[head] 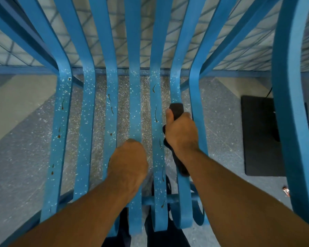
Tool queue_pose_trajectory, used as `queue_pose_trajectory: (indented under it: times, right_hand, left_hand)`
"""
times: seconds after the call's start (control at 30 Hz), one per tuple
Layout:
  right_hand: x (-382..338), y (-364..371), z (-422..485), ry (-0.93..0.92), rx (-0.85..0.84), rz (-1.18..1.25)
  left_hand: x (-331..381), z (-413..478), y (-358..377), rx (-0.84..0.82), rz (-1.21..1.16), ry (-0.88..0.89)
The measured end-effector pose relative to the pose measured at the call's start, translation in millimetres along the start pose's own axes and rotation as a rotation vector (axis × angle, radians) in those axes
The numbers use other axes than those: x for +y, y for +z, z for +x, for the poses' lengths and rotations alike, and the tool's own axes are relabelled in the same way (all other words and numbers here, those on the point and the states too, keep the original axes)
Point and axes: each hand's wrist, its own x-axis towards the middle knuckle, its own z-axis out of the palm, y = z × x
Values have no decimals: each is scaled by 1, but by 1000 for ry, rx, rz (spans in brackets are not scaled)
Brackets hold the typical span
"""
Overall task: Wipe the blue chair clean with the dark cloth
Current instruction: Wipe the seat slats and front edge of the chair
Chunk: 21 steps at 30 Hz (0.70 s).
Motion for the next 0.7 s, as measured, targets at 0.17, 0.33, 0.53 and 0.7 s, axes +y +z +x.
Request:
queue_pose_trajectory:
  times: [0.17, 0.33, 0.53, 0.7]
  right_hand:
    - [-7, 1, 9, -59, 5, -29]
    - [20, 2, -32, -227, -17, -145]
    - [14, -3, -20, -99, -53, -20]
    - [-24, 2, 41, -86, -32, 38]
  left_hand:
    - [4, 3, -16, -56, -25, -32]
    - [28, 44, -49, 68, -149, -9]
    - [50, 105, -71, 105, -118, -10]
    - [51, 118, -65, 118, -30, -39]
